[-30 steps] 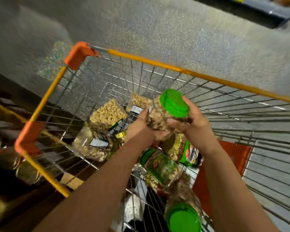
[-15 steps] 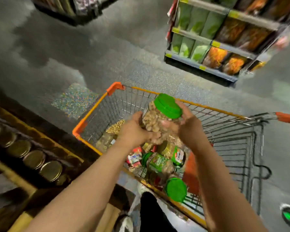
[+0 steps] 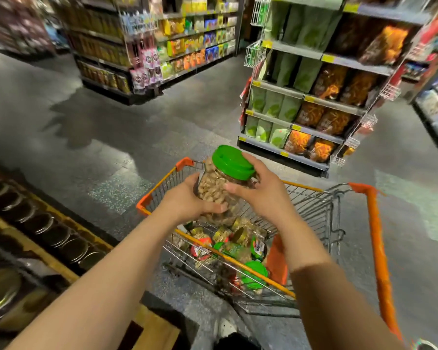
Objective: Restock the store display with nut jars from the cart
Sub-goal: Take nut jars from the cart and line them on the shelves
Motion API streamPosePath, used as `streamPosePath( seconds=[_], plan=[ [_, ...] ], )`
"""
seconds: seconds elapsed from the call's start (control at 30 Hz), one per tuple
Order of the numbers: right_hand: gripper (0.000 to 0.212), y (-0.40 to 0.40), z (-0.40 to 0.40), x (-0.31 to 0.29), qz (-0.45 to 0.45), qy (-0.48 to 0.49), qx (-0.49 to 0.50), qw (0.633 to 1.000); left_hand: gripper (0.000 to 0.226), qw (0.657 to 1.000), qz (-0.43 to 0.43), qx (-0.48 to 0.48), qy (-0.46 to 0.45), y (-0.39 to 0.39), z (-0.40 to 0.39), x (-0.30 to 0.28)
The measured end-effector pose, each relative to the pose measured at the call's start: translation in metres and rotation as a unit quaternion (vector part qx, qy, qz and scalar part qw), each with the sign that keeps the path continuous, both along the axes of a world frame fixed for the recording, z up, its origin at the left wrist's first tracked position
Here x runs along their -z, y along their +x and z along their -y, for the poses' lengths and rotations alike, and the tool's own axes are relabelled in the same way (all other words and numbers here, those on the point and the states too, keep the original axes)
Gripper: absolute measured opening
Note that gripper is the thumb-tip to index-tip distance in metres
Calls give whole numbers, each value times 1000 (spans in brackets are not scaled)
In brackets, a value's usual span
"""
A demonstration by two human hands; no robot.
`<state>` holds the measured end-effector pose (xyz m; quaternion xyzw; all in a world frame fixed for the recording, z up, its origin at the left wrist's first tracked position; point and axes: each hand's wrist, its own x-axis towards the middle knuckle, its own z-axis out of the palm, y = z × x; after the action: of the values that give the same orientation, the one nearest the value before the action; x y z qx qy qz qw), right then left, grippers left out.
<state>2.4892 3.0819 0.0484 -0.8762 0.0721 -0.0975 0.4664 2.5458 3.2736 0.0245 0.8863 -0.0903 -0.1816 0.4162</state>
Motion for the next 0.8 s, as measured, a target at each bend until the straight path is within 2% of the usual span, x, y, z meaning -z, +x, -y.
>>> streamPosePath(
  seconds=[0.03,0.17,0.23,0.33,0.63,0.8],
  plan=[
    [87,-5,-1,-7,1,-9,-6,1000,134,1000,4,-6,-6,-7,-2,-4],
    [88,-21,0,-27,21,-35,-30,999,107,999,18,-35,-24,-32,-4,-23],
    [87,-29,5,-36,37,-36,-46,998,101,997,37,-54,-27,-46,0,-32],
    [86,-39,15,-45,59,-33,-80,995,97,993,37,-98,-59,-67,10,-39],
    [81,-88,61,-63,76,12,-189,979,93,978,53,-190,-63,-159,51,-57],
    [83,-116,58,-64,63,47,-256,963,78,963,50,-255,-72,-222,55,-59]
  ],
)
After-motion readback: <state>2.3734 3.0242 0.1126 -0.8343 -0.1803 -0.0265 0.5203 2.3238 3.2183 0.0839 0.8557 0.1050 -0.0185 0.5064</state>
